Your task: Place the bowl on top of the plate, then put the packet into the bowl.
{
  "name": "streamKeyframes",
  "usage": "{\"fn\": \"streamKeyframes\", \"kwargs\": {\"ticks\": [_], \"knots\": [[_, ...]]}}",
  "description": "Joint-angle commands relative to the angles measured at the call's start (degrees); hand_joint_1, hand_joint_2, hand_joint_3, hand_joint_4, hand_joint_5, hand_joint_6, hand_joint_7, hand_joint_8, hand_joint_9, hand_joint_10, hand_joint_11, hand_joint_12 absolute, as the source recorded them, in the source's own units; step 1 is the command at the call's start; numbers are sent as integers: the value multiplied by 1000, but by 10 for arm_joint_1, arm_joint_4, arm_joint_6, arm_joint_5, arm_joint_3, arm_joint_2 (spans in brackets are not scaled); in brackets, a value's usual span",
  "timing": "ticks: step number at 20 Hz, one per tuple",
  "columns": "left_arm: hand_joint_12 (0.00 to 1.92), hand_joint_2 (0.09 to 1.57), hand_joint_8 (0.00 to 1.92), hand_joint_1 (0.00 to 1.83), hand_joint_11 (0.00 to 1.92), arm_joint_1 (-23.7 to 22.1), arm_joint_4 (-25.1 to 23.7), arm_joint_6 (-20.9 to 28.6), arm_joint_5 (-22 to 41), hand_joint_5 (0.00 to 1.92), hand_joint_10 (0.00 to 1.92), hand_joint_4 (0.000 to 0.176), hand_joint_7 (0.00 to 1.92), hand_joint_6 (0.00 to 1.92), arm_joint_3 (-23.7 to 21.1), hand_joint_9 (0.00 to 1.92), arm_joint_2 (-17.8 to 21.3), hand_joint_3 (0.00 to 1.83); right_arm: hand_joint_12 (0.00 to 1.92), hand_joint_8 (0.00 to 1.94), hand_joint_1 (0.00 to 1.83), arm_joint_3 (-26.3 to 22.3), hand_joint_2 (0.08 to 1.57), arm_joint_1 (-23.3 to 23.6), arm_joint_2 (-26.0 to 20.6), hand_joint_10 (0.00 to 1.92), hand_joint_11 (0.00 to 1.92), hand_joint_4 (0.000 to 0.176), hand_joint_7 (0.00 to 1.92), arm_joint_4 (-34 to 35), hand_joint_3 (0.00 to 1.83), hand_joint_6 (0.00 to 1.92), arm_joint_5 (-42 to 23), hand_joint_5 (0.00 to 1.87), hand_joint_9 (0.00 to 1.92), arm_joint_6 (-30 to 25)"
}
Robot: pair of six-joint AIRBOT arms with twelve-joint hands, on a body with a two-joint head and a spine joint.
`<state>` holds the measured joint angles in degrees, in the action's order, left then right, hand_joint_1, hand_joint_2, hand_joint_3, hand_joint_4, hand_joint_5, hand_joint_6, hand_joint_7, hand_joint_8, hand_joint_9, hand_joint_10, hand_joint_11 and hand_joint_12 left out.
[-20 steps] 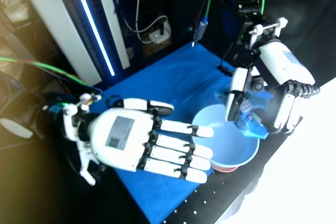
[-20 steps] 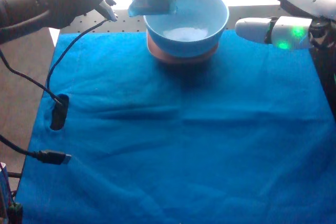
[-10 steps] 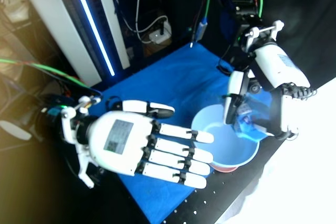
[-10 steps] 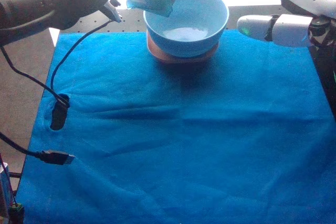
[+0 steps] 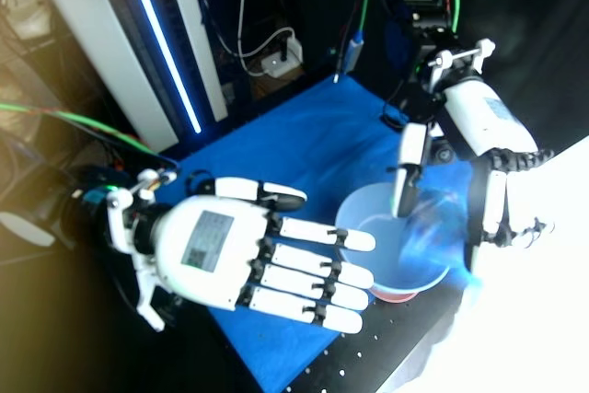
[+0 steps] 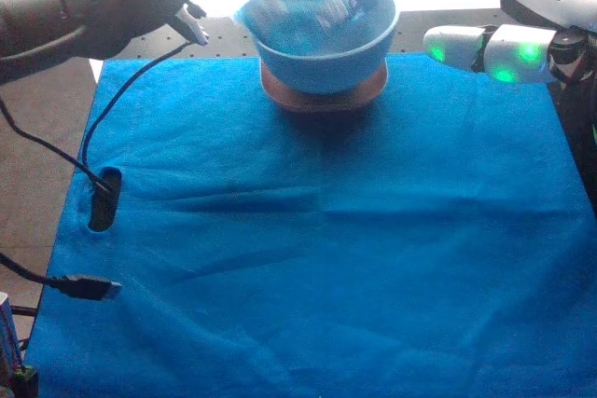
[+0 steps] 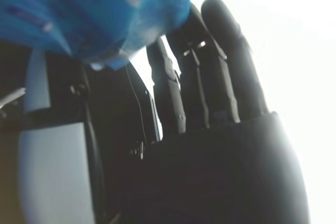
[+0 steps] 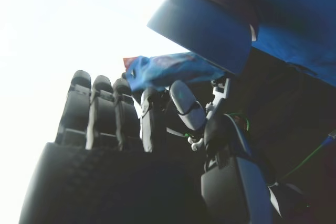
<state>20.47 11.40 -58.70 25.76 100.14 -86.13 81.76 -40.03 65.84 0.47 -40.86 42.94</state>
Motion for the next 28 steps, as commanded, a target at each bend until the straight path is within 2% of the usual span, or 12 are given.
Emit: {"fn": "streamKeyframes", "kwargs": {"ticks": [1, 3, 5, 8, 12, 14, 16, 19, 22, 25, 26, 28], "knots": [[1224, 935, 36, 715, 2, -5, -2, 3, 74, 260, 242, 142, 322, 0, -2, 323, 1, 0, 0, 2, 25, 2, 1254, 4, -2, 3, 0, 120, 97, 14, 0, 3, -69, 138, 31, -2], [922, 907, 8, 683, 0, -5, -5, 3, 75, 149, 22, 174, 209, 6, -5, 242, 3, 0, 0, 2, 19, 2, 1258, 4, -2, 0, 0, 111, 100, 14, 1, 3, -69, 142, 24, -2], [635, 903, 3, 643, 0, -3, -8, 3, 81, 66, 3, 176, 108, 0, -14, 120, 12, 0, 0, 5, 26, 2, 1254, 4, -3, 3, 0, 113, 111, 14, 0, 4, -69, 150, 29, -2], [518, 899, 0, 585, 0, 1, -24, 3, 99, 4, 0, 176, 21, 0, -44, 35, 39, 0, 0, 0, 11, -4, 1248, 2, -11, 0, 0, 132, 96, 18, 0, 0, -69, 142, 15, -2], [112, 872, 0, 516, 0, 13, -54, 1, 120, 0, 0, 176, 0, 0, -95, 0, 94, 0, 12, 1, 57, -19, 1224, 1, -29, 5, 26, 101, 104, 19, 0, 1, -69, 148, 33, -2], [10, 887, 0, 416, 0, 20, -85, 1, 124, 0, 0, 176, 0, 0, -131, 0, 135, 2, 6, 0, 77, -41, 1183, -3, -52, 2, 11, 125, 86, 19, 0, 0, -69, 114, 22, -2], [1, 891, 0, 413, 0, 34, -93, 1, 136, 0, 0, 176, 0, 0, -159, 0, 170, 3, 10, 0, 92, -58, 1155, -5, -69, 2, 19, 133, 83, 19, 0, 0, -69, 108, 26, -2], [0, 885, 0, 336, 0, 63, -97, 1, 156, 0, 0, 176, 0, 0, -205, 0, 227, 0, 10, 0, 213, -76, 1098, -15, -90, 0, 15, 172, 46, 18, 0, 0, -79, 88, 3, -2], [0, 889, 0, 404, 0, 93, -98, 1, 187, 0, 0, 176, 0, 0, -252, 0, 281, 0, 0, 0, 266, -95, 1067, -62, -113, 0, 0, 140, 41, 34, 0, 1, -139, 84, 0, -2], [0, 889, 0, 376, 0, 158, -87, 1, 252, 12, 0, 176, 0, 4, -312, 0, 346, 0, 0, 0, 424, -130, 1107, -118, -147, 0, 0, 149, 4, 66, 2, 0, -193, 72, 0, -2], [6, 876, 0, 351, 13, 176, -78, 1, 268, 2, 0, 176, 0, 0, -324, 0, 358, 0, 0, 0, 441, -137, 1099, -133, -154, 0, 0, 171, 0, 75, 0, 0, -209, 63, 0, -2], [0, 849, 0, 347, 0, 237, -42, 1, 316, 0, 0, 176, 0, 0, -354, 0, 386, 0, 0, 0, 402, -159, 1107, -173, -175, 0, 0, 134, 0, 101, 2, 1, -244, 66, 0, -2]]}}
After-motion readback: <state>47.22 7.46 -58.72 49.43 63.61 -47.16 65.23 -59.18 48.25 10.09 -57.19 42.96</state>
